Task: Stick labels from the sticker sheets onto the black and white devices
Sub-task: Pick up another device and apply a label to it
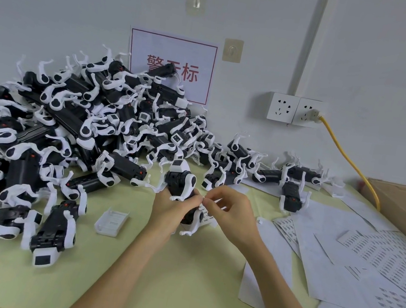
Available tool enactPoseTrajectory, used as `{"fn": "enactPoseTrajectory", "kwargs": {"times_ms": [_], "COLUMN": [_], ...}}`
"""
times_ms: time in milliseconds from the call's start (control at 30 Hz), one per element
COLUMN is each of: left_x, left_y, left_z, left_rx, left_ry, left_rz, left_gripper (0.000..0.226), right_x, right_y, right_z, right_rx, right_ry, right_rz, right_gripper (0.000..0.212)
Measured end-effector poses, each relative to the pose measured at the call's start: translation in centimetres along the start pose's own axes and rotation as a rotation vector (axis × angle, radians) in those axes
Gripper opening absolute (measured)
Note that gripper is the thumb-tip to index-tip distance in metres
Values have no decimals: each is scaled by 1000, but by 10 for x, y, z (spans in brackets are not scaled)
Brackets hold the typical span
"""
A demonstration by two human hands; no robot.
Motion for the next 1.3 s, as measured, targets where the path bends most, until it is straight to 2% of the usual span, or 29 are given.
{"fn": "enactPoseTrajectory", "kwargs": {"times_ms": [167,300,400,467,533,600,700,733,800,833,900,1000,1067,1100,1133,1200,1300], "left_x": [11,7,7,5,7,11,11,11,2,-3,-8,-5,-2,1,3,4,-7], "left_y": [-6,-1,2,11,17,15,5,-1,-15,-21,-18,-4,-6,-10,-14,-26,-41], "left_z": [8,6,4,1,1,2,2,2,0,0,-4,-11,-9,-5,-2,6,14], "left_rx": [24,70,84,167,228,208,121,62,-85,-131,-107,-60,-154,-213,-258,-317,-390], "left_ry": [-123,-64,-34,-53,-83,-87,-61,-61,-73,-65,-35,32,112,126,124,65,121], "left_rz": [-31,94,206,207,177,180,74,39,-102,-183,-228,-26,235,285,258,22,-147], "left_gripper": [14,27,29,32,44,47,24,23,47,47,29,20,26,32,35,32,43], "right_x": [-3,6,26,30,29,25,23,25,24,22,20,16,17,18,18,17,18], "right_y": [5,10,-12,-32,-46,-48,-38,-33,-19,-12,2,19,28,30,31,31,27], "right_z": [1,0,10,17,20,17,13,11,8,6,4,2,3,4,4,3,4], "right_rx": [72,103,-59,-181,-213,-139,-3,37,102,130,174,184,197,197,185,131,79], "right_ry": [20,-88,-350,-462,-463,-426,-425,-436,-414,-395,-368,-298,-285,-294,-294,-285,-282], "right_rz": [52,-156,-370,-470,-562,-619,-678,-701,-758,-802,-900,-986,-964,-930,-893,-772,-546], "right_gripper": [16,2,47,69,71,62,51,53,55,54,44,23,18,19,34,64,62]}}
Point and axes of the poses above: each hand's wrist, its own z-axis away from the middle knuckle, its own y-axis out of the back of the hand, x = y × z, the point moved 9 cm from there along -z, towards the middle knuckle, and after that the axes turned 10 degrees about y, right-handed, at the moved point
